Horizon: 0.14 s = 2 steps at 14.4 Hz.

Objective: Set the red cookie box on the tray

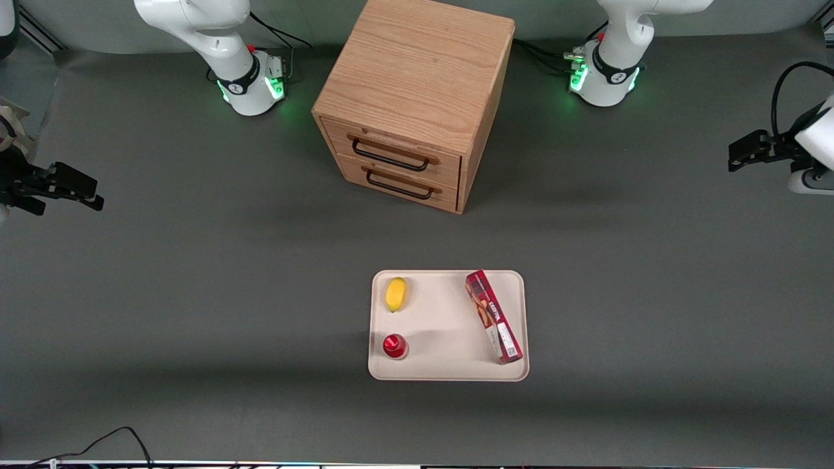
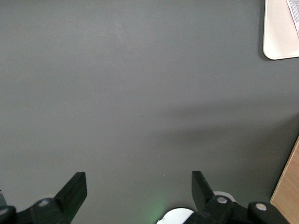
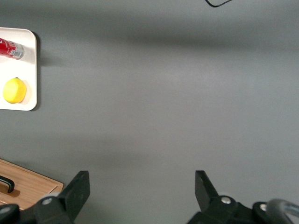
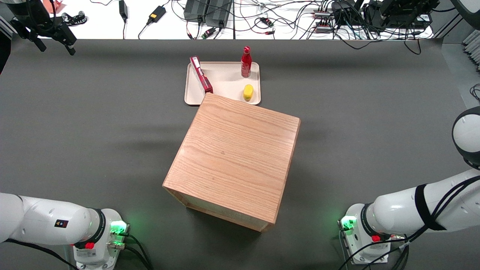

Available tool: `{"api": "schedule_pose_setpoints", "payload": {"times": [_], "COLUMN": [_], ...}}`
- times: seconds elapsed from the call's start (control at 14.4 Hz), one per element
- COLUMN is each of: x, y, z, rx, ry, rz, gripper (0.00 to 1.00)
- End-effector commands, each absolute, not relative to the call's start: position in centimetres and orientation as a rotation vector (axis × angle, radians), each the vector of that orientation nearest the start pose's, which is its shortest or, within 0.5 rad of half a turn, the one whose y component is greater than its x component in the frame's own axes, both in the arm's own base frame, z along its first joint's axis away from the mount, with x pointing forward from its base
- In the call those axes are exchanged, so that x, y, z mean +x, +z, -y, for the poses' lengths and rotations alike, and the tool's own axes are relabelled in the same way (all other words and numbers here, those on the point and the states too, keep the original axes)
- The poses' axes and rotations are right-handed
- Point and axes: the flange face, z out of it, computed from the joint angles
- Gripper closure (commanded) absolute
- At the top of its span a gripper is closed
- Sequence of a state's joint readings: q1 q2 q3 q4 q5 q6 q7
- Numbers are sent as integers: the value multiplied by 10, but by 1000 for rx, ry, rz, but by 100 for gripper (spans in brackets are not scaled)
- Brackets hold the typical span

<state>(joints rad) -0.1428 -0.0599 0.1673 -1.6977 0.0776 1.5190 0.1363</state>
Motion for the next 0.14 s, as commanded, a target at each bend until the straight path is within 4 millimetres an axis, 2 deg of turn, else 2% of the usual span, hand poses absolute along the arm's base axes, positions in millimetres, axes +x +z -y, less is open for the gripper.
{"api": "schedule_pose_setpoints", "payload": {"times": [0.0,0.07], "x": [528,526], "y": [604,604], "z": [-23,-23], "rx": [-3057,-3054], "ry": [202,222], "rz": [-197,-226], "gripper": [0,0]}}
